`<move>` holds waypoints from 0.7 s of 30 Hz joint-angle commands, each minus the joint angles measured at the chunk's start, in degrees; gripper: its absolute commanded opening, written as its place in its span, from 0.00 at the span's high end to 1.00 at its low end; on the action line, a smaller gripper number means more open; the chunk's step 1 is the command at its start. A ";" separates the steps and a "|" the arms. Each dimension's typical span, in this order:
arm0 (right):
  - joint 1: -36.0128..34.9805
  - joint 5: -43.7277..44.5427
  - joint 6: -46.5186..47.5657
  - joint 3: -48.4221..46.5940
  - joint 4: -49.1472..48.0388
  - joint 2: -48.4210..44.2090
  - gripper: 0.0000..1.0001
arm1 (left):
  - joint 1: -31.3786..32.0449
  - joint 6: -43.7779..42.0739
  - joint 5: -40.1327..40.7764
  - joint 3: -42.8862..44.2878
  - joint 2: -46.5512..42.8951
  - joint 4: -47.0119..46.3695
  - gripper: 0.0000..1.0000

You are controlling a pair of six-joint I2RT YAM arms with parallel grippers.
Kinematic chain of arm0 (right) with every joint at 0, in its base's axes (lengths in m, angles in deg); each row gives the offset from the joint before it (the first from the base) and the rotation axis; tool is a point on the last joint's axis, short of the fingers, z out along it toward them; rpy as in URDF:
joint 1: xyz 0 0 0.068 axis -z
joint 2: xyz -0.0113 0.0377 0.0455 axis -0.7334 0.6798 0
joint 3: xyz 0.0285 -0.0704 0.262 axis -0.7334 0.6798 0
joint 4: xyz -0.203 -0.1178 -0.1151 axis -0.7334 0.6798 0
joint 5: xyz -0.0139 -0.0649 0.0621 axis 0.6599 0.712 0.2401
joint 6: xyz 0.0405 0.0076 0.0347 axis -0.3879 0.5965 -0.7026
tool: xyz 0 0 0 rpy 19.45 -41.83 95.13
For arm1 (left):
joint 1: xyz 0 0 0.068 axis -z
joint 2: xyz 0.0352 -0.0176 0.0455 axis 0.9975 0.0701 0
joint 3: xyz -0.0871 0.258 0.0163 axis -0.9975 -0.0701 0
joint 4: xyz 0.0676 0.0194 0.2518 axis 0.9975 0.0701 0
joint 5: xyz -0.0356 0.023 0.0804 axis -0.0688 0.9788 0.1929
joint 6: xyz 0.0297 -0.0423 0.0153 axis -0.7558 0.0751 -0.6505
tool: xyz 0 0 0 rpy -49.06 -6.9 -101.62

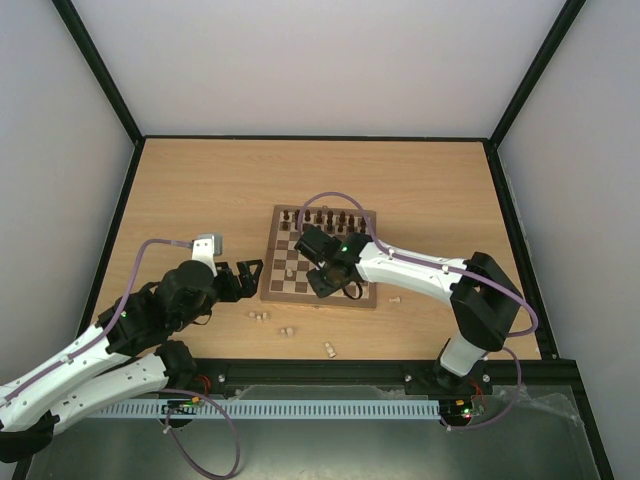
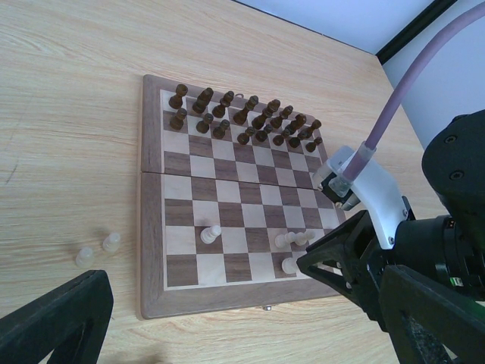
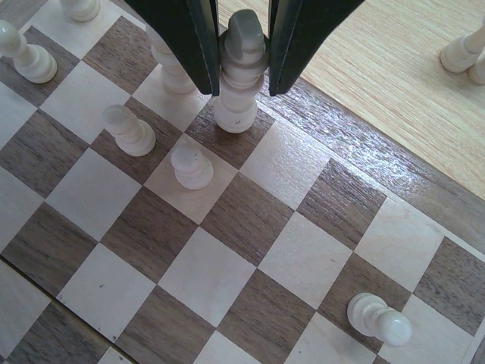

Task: Set up the chess pieces on the board
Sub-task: Place the chess piece on the chessboard.

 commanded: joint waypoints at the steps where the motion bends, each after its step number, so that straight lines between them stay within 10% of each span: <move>1: 0.28 -0.30 0.60 0.85 0.91 0.82 0.91 | -0.27 0.06 0.84 0.16 0.00 0.30 0.01; 21: 0.34 -0.39 0.24 1.04 0.64 1.92 0.86 | -0.34 0.06 0.64 0.10 -0.21 0.25 0.01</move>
